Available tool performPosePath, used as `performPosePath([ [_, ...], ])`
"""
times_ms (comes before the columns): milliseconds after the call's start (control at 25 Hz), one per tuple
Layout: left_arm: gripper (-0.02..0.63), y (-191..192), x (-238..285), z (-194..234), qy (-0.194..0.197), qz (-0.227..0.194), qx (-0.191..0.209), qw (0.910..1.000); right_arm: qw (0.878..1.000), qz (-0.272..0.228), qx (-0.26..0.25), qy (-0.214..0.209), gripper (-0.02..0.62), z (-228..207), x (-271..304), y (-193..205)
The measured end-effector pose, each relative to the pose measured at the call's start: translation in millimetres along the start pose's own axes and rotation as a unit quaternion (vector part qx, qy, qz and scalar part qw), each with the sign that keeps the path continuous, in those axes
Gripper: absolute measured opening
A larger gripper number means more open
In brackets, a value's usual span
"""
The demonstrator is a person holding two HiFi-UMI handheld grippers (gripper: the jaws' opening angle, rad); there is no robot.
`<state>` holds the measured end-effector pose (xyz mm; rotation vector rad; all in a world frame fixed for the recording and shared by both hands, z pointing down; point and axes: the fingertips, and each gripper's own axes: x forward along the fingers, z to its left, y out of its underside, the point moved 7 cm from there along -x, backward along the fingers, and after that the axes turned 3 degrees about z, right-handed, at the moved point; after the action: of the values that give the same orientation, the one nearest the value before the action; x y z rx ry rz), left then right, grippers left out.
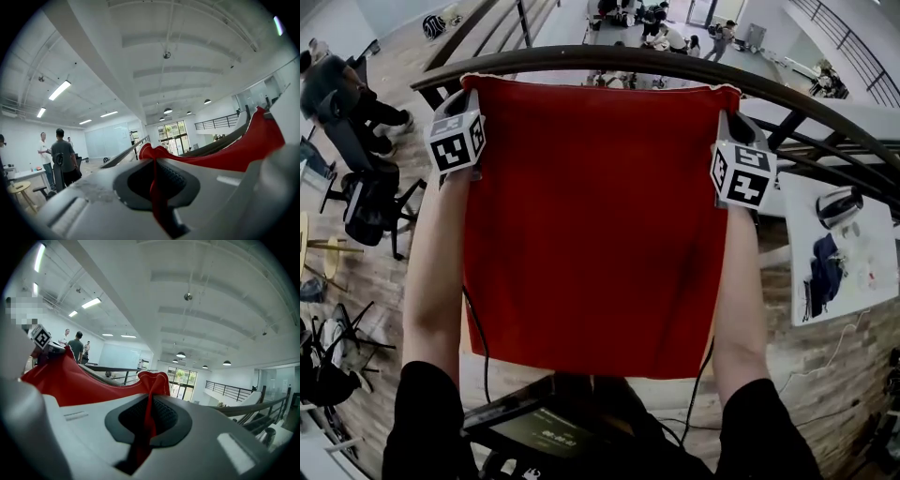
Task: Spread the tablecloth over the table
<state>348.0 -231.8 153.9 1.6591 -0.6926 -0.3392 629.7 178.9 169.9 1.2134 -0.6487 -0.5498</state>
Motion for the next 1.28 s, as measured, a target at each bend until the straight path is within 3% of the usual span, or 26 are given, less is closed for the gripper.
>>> performPosePath([
  [280, 0.014, 76.8, 88.0, -34.1, 0.040, 0.070, 0.038, 0.9960, 0.997, 0.078, -0.012, -0.005, 0.015, 17.3, 82.5, 71.7],
  [520, 0.014, 161.4, 171.0, -37.5, 0.057, 0.130, 0.065, 0.9878, 0.989, 0.145, -0.032, 0.010, 0.016, 26.0, 163.3, 150.9],
  [640, 0.014, 196.2, 212.6, -39.3, 0.075, 0.144, 0.104, 0.9812, 0.983, 0.171, -0.063, 0.008, 0.015, 26.6, 203.8, 177.6],
  [800, 0.014, 211.7, 258.9, -45.8, 0.098, 0.144, 0.116, 0.9778, 0.976, 0.198, -0.087, 0.010, 0.017, 25.3, 242.1, 190.8],
  [960, 0.014, 206.8, 293.5, -46.5, 0.091, 0.152, 0.093, 0.9797, 0.975, 0.204, -0.080, 0.026, 0.017, 18.8, 281.0, 192.1],
  [1080, 0.014, 203.6, 317.5, -44.1, 0.077, 0.151, 0.080, 0.9823, 0.976, 0.179, -0.117, 0.037, 0.017, 20.6, 304.9, 179.9],
  [1160, 0.014, 204.6, 327.8, -40.0, 0.072, 0.169, 0.087, 0.9793, 0.977, 0.171, -0.123, 0.037, 0.017, 23.7, 318.7, 176.6],
  [1280, 0.017, 218.6, 334.3, -39.9, 0.071, 0.200, 0.102, 0.9719, 0.970, 0.208, -0.119, 0.033, 0.017, 26.9, 332.7, 199.1],
])
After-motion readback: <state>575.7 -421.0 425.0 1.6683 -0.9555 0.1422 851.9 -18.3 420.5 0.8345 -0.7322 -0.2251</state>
